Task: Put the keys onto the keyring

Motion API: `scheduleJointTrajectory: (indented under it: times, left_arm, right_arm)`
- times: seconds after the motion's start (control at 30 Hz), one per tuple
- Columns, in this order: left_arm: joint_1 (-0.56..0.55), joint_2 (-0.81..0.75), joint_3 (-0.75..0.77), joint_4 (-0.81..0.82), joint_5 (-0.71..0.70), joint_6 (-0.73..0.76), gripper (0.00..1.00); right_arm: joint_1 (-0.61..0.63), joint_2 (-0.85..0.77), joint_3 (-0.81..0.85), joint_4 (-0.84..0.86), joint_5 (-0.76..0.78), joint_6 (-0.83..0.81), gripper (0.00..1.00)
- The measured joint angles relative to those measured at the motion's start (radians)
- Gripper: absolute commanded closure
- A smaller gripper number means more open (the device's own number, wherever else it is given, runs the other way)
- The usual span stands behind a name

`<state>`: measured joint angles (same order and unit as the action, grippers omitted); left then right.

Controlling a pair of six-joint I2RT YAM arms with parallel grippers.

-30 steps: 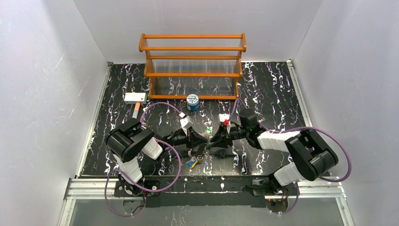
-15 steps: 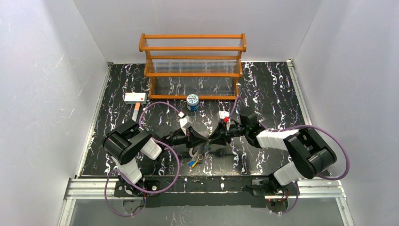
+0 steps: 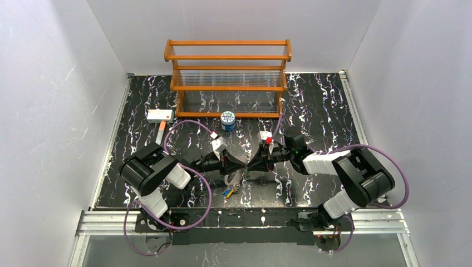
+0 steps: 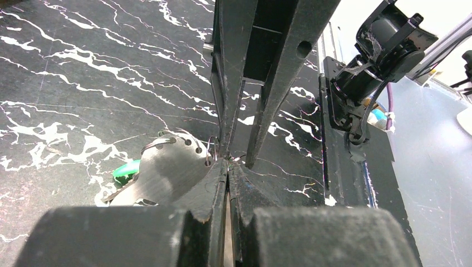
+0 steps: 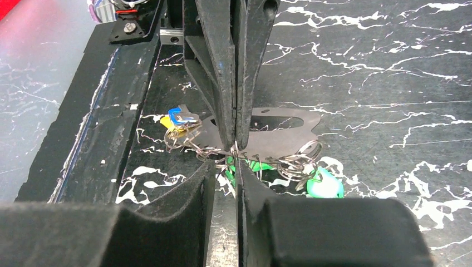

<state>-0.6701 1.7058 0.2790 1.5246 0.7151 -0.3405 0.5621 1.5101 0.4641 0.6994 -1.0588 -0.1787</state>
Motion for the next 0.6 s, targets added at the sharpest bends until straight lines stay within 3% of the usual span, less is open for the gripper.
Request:
scheduleJointTrajectory:
  times: [0.6]
  left_arm:
    - [0.002, -0.011, -0.003, 0.001, 0.001, -0.002, 1.00]
  right_arm:
    - [-0.002, 0.064, 0.018, 0.072, -0.021, 0.072, 0.71]
